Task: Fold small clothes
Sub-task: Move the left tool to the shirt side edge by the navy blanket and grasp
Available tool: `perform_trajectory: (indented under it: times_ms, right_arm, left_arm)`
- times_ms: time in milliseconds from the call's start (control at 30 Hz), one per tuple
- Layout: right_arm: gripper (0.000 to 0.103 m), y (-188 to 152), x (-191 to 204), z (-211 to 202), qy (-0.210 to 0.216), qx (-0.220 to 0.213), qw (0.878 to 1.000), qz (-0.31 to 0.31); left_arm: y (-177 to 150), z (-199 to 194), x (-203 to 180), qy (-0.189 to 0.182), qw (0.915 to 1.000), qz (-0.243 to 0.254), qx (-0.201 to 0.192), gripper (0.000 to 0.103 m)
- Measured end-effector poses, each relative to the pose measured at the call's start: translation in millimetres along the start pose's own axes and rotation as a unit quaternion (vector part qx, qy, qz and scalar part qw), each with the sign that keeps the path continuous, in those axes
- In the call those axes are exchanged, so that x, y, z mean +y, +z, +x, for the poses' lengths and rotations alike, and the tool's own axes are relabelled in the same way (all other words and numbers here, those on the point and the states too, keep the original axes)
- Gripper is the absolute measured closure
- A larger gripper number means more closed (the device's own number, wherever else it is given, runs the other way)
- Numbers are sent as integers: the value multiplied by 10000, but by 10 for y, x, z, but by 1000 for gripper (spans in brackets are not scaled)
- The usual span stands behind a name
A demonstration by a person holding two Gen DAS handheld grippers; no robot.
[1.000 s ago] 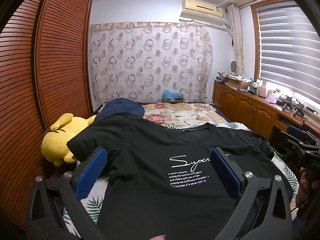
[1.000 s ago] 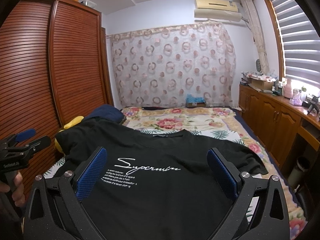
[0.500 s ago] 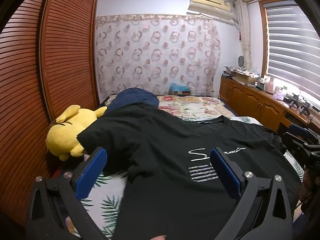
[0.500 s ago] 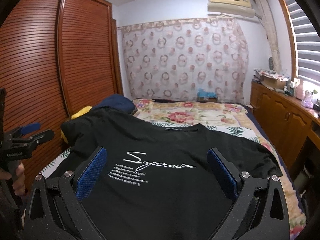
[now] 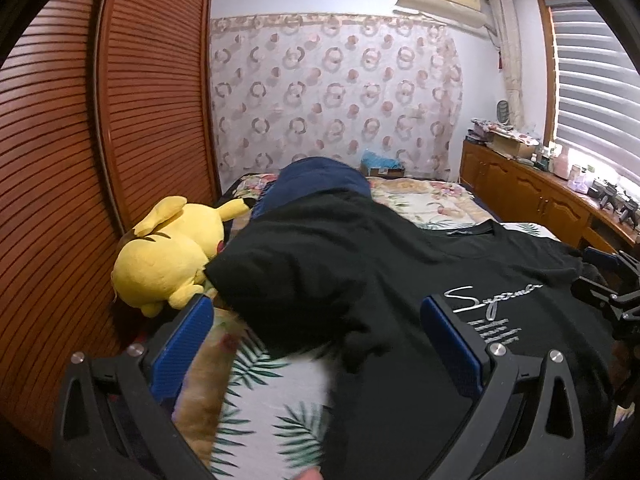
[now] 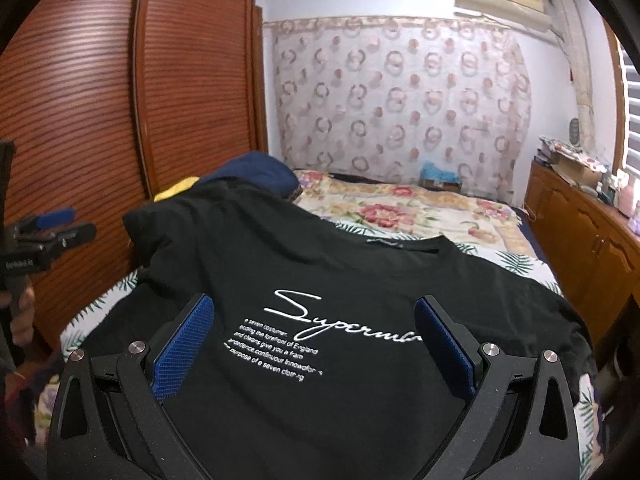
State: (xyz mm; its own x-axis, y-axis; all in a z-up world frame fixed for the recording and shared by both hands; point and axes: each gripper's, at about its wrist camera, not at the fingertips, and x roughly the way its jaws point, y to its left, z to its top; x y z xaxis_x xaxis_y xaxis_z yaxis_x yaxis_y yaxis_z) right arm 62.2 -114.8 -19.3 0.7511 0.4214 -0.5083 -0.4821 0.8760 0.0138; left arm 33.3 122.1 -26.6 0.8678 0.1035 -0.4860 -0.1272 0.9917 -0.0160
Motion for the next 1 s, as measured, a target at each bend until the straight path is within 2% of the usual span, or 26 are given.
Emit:
perform_trajectory:
  times_ms: [133, 300, 367, 433, 467, 533, 733, 867, 1000]
  right_arm:
    - [1, -1, 50, 125, 165, 54, 9998, -29]
    - [1, -6, 90, 200, 327, 110, 9994, -35]
    - [1, -13, 96, 227, 380, 151, 9992, -34]
    - [1, -7, 105, 256, 392, 187, 9990, -31]
    - [1, -7, 98, 263, 410, 209, 9989, -21]
    - [1, -9, 101, 278, 437, 226, 9988, -8]
    - [1, -41, 113, 302, 511, 273, 9983, 2]
    - [1, -59, 87, 301, 529, 294, 9982, 35]
    - [1, -80, 56, 294, 523, 292, 9982, 90]
  left_arm:
    - [4, 145, 191, 1, 9999, -7, 123, 1]
    - [31, 317, 430, -168, 9993, -231, 253, 9]
    - [48, 405, 524, -207, 9988, -317, 316, 17]
    - [68, 493, 598, -187, 9984, -376, 367, 20]
    - [70, 535, 634, -186, 9982, -413, 382, 29]
    - [83, 628, 685, -257, 9973, -492, 488, 40]
    - [49, 902, 801, -168, 9958, -524, 737, 42]
    - [13, 958, 821, -216, 9955, -510, 771, 74]
    - [18, 921, 847, -223, 9961, -480, 710, 94]
